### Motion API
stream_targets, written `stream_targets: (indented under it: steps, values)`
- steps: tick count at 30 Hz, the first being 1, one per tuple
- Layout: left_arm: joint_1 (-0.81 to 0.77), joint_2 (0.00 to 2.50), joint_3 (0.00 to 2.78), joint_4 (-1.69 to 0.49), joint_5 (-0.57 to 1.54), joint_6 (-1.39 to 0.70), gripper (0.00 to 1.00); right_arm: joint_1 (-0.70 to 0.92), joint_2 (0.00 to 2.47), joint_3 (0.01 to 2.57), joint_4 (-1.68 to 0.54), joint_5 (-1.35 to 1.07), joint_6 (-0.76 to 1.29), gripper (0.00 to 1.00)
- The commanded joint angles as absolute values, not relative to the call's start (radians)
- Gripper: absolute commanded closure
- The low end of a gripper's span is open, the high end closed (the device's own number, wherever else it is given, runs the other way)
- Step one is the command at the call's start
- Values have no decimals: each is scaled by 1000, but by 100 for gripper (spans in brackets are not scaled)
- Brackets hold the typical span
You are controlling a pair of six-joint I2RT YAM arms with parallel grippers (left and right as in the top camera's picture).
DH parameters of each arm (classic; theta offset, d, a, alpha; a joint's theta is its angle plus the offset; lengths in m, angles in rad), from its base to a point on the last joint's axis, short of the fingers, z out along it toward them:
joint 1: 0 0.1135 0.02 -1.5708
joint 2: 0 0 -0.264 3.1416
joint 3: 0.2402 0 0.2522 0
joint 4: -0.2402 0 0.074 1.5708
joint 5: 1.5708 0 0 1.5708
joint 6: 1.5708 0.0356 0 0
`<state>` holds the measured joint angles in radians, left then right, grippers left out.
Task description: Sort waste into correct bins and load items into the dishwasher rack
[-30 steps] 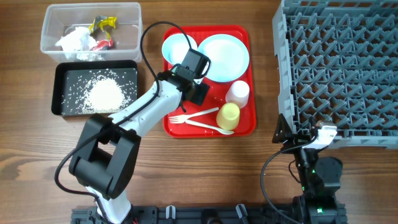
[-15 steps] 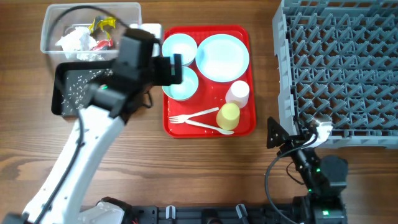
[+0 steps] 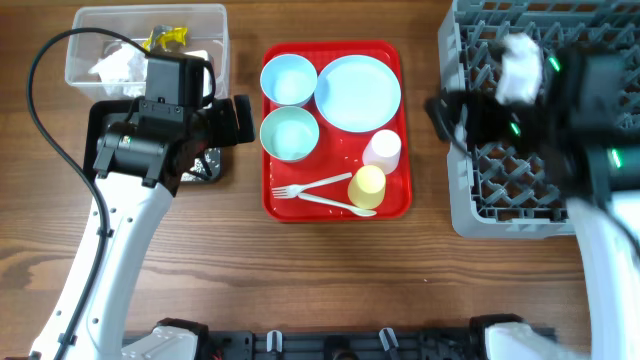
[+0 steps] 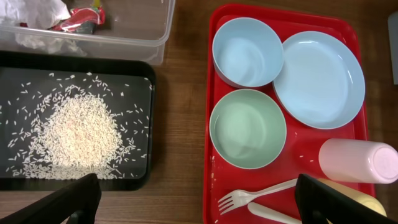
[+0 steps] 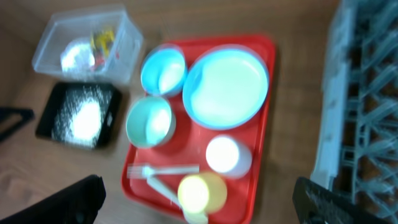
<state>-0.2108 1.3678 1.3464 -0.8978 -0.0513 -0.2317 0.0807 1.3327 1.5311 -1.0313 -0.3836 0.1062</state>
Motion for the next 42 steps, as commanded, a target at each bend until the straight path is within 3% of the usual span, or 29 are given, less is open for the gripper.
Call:
stream_targets:
  steps: [1, 7, 14, 21, 25, 29, 42]
  values:
    - [-204, 1371, 1348, -896, -47, -244, 0, 191, 1583, 1728, -1171, -302, 47, 0]
    - [-204, 1371, 1348, -896, -80, -244, 0, 370, 1841, 1762, -1262, -73, 52, 0]
    - [-204, 1371, 1348, -899, -80, -244, 0, 382, 1988, 1760, -1271, -175, 54, 0]
    - [-204, 1371, 1348, -900, -80, -244, 0, 379, 2009, 1754, -1322, -72, 244, 0]
    - [-204, 1371, 1348, -900, -81, -243, 0, 421, 2009, 1736, -1362, -12, 373, 10]
    - [-200, 1371, 1348, -899, -150, -244, 0, 514, 2009, 1663, -1342, 86, 527, 12]
    - [-32, 1371, 1348, -915, -150, -244, 0, 568, 2009, 1498, -1148, 23, 515, 11]
